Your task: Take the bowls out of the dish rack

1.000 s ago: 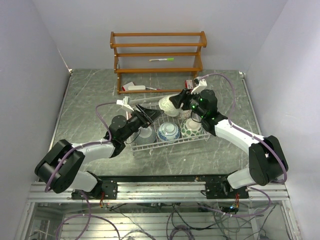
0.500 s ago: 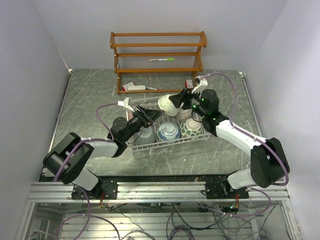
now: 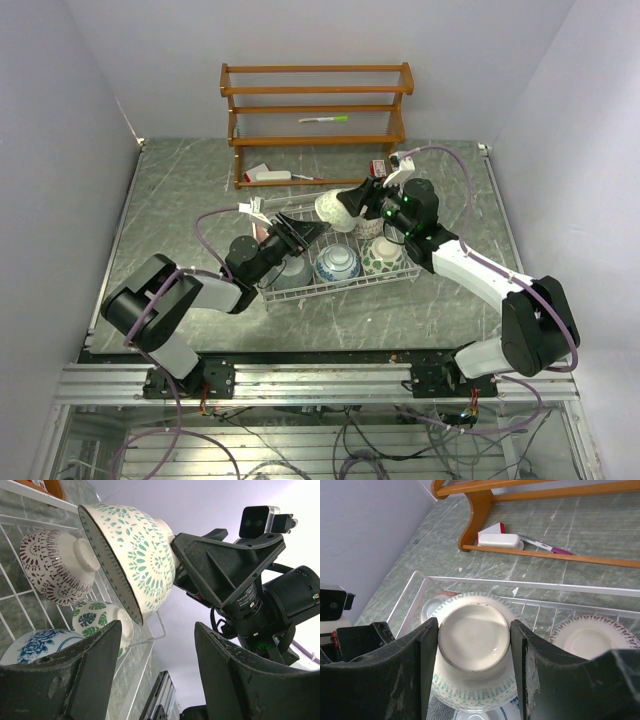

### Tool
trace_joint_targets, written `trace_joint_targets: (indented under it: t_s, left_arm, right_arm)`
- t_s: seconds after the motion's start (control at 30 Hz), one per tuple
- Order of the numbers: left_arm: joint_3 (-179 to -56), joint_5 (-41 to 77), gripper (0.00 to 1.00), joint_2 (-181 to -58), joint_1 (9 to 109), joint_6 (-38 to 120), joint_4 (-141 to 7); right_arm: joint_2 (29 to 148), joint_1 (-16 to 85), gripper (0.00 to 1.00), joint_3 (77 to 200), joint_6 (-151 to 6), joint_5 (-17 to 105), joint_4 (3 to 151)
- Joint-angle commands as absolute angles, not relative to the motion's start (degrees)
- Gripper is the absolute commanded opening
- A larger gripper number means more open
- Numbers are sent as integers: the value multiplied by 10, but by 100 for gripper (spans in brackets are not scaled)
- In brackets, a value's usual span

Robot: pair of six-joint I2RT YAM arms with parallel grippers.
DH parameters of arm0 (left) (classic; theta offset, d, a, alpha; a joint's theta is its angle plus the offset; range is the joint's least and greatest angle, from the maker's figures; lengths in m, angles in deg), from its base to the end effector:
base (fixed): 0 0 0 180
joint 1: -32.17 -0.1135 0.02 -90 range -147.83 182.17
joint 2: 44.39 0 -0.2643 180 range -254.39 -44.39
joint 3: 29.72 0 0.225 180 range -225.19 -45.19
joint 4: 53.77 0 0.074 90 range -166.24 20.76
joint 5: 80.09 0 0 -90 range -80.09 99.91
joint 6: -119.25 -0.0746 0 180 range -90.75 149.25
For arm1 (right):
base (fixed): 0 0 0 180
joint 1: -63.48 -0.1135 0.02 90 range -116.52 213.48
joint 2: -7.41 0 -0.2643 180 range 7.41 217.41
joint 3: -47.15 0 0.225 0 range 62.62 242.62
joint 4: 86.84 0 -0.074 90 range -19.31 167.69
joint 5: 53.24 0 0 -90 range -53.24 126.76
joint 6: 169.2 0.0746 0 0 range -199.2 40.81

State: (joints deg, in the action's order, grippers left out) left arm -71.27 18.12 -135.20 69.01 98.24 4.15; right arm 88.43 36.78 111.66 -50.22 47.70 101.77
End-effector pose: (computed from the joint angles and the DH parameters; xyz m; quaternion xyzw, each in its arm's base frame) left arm 0.2471 -0.1984 0.2296 -0.1278 0.6396 -0.6316 0.4190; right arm 0.2977 0.1656 0.2904 -0.0477 0.7518 0.3689 0.5445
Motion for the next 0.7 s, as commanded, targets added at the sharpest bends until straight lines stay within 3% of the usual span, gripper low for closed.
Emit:
trace_joint_targets:
  t_s: [0.0,0.4,0.67]
  left_arm:
    - [-728,181,69,-1369,687,963,148]
    - [-767,202,66,-1465,687,992,296]
    - [-788,201,49,-1462,688,1001,296]
  right_arm:
    - [862,369,0,1114,-496,486,1059]
    - [873,369,0,1106,-465,522,1090]
    - [876,369,0,1099,-460,525,1096]
